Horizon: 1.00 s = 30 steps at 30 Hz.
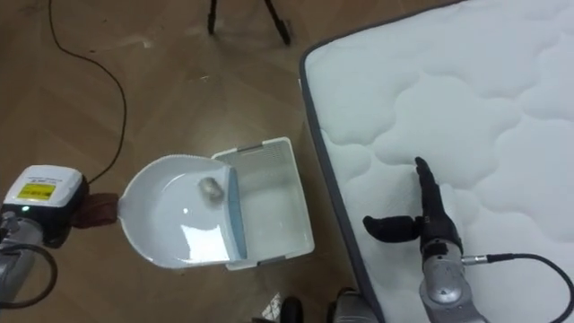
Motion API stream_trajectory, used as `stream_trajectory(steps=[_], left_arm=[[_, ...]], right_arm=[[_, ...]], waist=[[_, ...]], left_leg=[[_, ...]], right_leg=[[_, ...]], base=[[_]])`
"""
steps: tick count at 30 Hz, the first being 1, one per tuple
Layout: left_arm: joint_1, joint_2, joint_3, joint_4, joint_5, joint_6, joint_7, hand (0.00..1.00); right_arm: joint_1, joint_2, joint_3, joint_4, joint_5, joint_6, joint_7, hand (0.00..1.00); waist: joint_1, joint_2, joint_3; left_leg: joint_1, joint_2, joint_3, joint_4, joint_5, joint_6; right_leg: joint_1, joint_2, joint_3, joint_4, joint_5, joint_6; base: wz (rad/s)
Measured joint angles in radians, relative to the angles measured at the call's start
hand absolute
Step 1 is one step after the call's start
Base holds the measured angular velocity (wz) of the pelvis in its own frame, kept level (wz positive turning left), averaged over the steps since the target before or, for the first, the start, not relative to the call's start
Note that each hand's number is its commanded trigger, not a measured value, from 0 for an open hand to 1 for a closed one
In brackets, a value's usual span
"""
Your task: Clean bed
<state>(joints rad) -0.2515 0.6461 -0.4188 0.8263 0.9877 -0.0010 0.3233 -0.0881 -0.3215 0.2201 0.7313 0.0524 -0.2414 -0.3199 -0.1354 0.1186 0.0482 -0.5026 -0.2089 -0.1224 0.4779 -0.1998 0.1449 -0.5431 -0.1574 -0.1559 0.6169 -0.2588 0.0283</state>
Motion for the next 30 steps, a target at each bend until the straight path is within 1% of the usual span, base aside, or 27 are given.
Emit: stream_trajectory(steps=[3,7,8,10,11,13,16,19,23,27,29,30], left_arm=[[-0.001,0.009,-0.011,-0.027,0.028,0.003,-0.021,1.0],[-0.001,0.015,-0.019,-0.049,0.054,0.006,-0.032,1.0],[-0.001,0.021,-0.019,-0.054,0.069,0.006,-0.032,1.0],[-0.001,0.042,-0.019,-0.07,0.094,0.006,-0.032,1.0],[-0.001,0.046,-0.019,-0.075,0.103,0.009,-0.033,1.0],[0.0,0.056,-0.019,-0.095,0.144,0.028,-0.038,1.0],[0.005,0.057,-0.019,-0.103,0.167,0.039,-0.061,1.0],[0.015,0.057,-0.019,-0.104,0.186,0.044,-0.081,1.0],[0.029,0.057,-0.019,-0.102,0.207,0.046,-0.124,1.0],[0.044,0.062,-0.019,-0.1,0.237,0.046,-0.144,1.0],[0.046,0.062,-0.019,-0.095,0.222,0.046,-0.145,1.0],[0.046,0.064,-0.019,-0.094,0.213,0.046,-0.145,1.0]], right_arm=[[0.0,0.0,0.001,-0.003,-0.005,0.0,-0.008,0.0],[0.001,-0.002,0.007,-0.004,-0.009,0.0,-0.031,0.0],[0.001,-0.003,0.012,-0.004,-0.016,-0.001,-0.038,0.0],[0.002,-0.005,0.015,-0.005,-0.022,-0.01,-0.041,0.0],[0.002,-0.006,0.015,-0.006,-0.023,-0.011,-0.041,0.0],[0.002,-0.008,0.014,-0.009,-0.032,-0.013,-0.04,0.0],[0.003,-0.01,0.014,-0.018,-0.035,-0.012,-0.035,0.0],[0.007,-0.011,0.013,-0.03,-0.034,-0.009,-0.032,0.0],[0.016,-0.023,0.014,-0.039,-0.035,-0.008,-0.027,0.0],[0.038,-0.029,0.016,-0.067,-0.027,-0.007,-0.027,0.0],[0.046,-0.036,0.032,-0.079,0.007,-0.007,-0.035,0.0],[0.049,-0.034,0.037,-0.078,0.02,-0.007,-0.045,0.0]], waist=[[0.0,0.005,0.0001],[0.004,0.015,0.0004],[0.004,0.019,0.0],[0.001,0.028,-0.0001],[0.001,0.03,-0.0002],[0.001,0.034,-0.0006],[0.0,0.033,-0.001],[-0.001,0.032,-0.0015],[-0.001,0.03,-0.0026],[0.0,0.024,-0.0063],[0.003,0.022,-0.0071],[0.004,0.019,-0.0091]], left_leg=[[-0.011,0.0,-0.007,0.002,0.0,0.0],[-0.011,0.0,-0.005,0.005,0.0,0.001],[-0.012,0.001,-0.002,0.006,0.0,0.001],[-0.011,0.003,0.006,0.005,0.001,0.001],[-0.011,0.003,0.007,0.005,0.001,0.001],[-0.009,0.003,0.012,0.003,0.001,0.001],[-0.009,0.003,0.018,-0.009,0.001,0.001],[-0.009,0.003,0.021,-0.015,0.006,0.003],[-0.01,0.003,0.024,-0.016,0.009,0.007],[-0.01,0.003,0.025,-0.015,0.01,0.008],[-0.008,0.003,0.025,-0.011,0.01,0.009],[-0.007,0.004,0.025,-0.009,0.011,0.009]], right_leg=[[-0.001,0.0,-0.012,-0.013,0.0,0.0],[-0.004,0.0,-0.008,-0.012,0.0,0.0],[-0.004,0.0,-0.007,-0.012,0.0,0.0],[-0.005,-0.001,-0.001,-0.012,0.0,0.0],[-0.005,-0.002,-0.001,-0.011,0.0,0.0],[-0.006,-0.004,0.0,-0.008,-0.001,0.0],[-0.013,-0.006,0.004,-0.003,-0.002,0.0],[-0.015,-0.008,0.004,-0.003,-0.002,0.0],[-0.014,-0.01,0.001,-0.002,-0.002,0.0],[-0.012,-0.014,-0.011,-0.002,-0.002,0.0],[-0.007,-0.015,-0.015,-0.003,-0.002,0.0],[-0.006,-0.015,-0.015,-0.003,-0.002,0.0]], base=[[0.05],[0.0],[-0.04],[-0.05],[-0.06],[-0.04],[-0.01],[0.01],[0.03],[0.01],[0.04],[0.04]])
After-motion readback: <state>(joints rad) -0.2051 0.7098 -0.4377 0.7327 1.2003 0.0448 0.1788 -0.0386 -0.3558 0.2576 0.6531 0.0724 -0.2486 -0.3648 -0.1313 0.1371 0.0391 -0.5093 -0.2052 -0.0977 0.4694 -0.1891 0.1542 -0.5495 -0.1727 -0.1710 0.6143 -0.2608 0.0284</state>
